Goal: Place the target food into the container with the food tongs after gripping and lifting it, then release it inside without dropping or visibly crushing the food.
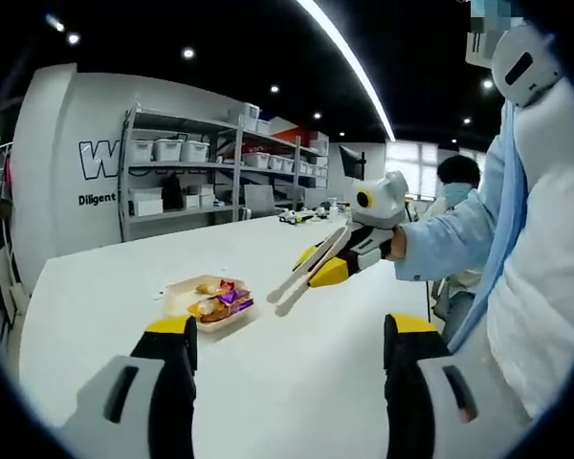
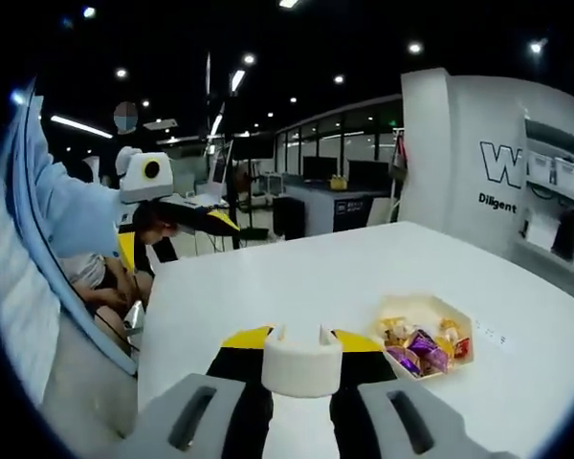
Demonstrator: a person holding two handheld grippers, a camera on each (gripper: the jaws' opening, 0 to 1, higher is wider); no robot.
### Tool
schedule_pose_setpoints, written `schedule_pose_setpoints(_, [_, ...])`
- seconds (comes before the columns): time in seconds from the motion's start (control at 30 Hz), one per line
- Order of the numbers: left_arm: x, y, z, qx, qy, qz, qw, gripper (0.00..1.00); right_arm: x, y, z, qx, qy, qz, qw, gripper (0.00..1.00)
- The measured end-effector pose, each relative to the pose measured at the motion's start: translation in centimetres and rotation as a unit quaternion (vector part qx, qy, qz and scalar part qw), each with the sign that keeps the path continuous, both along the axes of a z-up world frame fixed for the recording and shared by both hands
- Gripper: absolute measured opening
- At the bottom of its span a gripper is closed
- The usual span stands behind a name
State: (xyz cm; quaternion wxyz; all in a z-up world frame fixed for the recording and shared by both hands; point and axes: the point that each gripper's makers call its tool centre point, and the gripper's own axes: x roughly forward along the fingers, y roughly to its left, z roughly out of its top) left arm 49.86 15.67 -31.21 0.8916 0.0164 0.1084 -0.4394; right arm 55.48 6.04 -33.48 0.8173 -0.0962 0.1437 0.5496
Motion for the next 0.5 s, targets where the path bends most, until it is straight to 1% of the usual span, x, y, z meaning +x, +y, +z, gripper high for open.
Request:
schedule_pose_setpoints(0.13, [0.0,-0.3,-0.4,-0.005,0.002,-0.006,1.0000,0.75,-0.7,0.2,0.3,0.005,0.002,0.009,0.9999,0.14])
schedule_pose_setpoints(0.2, [-0.2,-0.6,-0.8,-0.009,0.006,-0.014,0.9998,0.72,-1.2,0.5,0.3,0.008,0.010,0.019,0.9997,0.14])
schedule_pose_setpoints(0.4, [-0.2,-1.1,-1.5,-0.005,0.006,-0.024,0.9997,0.70,-1.9,0.8,0.2,0.006,0.011,0.027,0.9995,0.14])
schedule_pose_setpoints(0.47, [-0.1,-1.2,-2.0,-0.007,0.013,-0.027,0.9995,0.68,-2.0,1.0,0.2,0.007,0.012,0.029,0.9995,0.14])
schedule_pose_setpoints(0.5, [0.1,-1.5,-2.5,-0.005,0.018,-0.030,0.9994,0.67,-2.7,1.4,0.6,0.012,0.013,0.038,0.9991,0.14])
